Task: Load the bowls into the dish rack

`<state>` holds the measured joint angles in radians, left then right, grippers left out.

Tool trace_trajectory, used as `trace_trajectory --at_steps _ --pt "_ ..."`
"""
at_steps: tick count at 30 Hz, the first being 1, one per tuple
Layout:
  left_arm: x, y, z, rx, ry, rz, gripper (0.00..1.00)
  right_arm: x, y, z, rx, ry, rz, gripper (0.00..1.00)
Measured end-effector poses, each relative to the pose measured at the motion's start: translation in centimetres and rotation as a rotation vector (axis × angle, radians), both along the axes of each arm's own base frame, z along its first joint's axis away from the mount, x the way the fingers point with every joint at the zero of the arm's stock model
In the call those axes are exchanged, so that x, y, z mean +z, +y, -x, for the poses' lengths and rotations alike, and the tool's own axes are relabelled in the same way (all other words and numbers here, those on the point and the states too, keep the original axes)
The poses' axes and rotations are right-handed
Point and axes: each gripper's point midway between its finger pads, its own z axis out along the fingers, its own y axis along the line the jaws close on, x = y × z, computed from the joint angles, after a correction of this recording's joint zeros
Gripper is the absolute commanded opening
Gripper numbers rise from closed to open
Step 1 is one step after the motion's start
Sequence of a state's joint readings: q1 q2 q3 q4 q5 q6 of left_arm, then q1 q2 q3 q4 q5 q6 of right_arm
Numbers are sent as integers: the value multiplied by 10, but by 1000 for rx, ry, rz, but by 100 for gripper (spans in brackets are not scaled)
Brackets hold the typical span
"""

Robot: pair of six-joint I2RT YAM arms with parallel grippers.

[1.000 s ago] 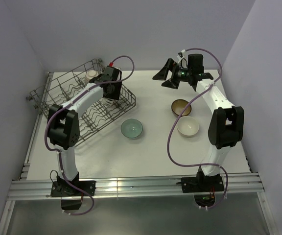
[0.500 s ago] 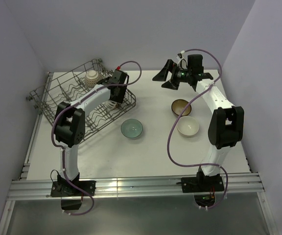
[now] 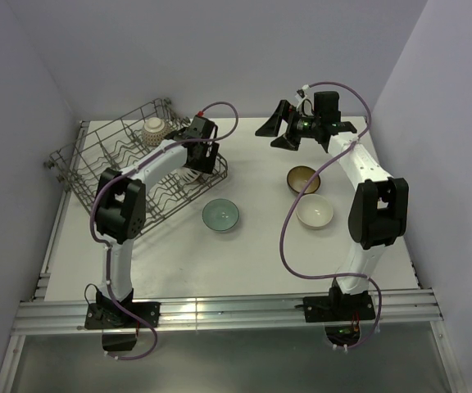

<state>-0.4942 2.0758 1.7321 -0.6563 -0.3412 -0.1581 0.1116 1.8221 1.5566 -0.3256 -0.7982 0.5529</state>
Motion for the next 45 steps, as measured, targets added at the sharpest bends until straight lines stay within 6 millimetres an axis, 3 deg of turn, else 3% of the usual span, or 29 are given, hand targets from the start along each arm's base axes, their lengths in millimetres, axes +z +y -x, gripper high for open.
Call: trace_trajectory --at_steps 12,18,22,26,29,31,32,34,37,40,45 --pt "-3 -14 5 -28 31 73 99 0 0 0 3 0 -2 100" --pt "8 -23 13 -53 35 151 99 -2 -3 1 11 -12 15 100" --pt "36 -26 18 -76 8 251 100 -5 -9 5 12 -29 66 100" --pt "84 -15 19 -106 -73 377 97 1 -21 12 10 -75 135 100" --pt "123 -2 22 -124 -143 458 83 15 -31 20 9 -131 182 100" --pt "137 -1 23 -148 -168 502 74 23 -36 26 6 -161 203 99" --pt "139 -2 26 -162 -166 523 64 26 -38 28 6 -175 213 99" --pt "133 -8 33 -193 -139 563 52 29 -40 31 8 -188 224 98" --pt "107 -16 46 -210 -51 606 35 26 -43 32 11 -184 240 97" --pt "81 -22 52 -211 26 618 26 17 -47 36 6 -151 252 97" --pt "51 -26 50 -190 100 614 23 13 -55 35 -11 -135 260 96"
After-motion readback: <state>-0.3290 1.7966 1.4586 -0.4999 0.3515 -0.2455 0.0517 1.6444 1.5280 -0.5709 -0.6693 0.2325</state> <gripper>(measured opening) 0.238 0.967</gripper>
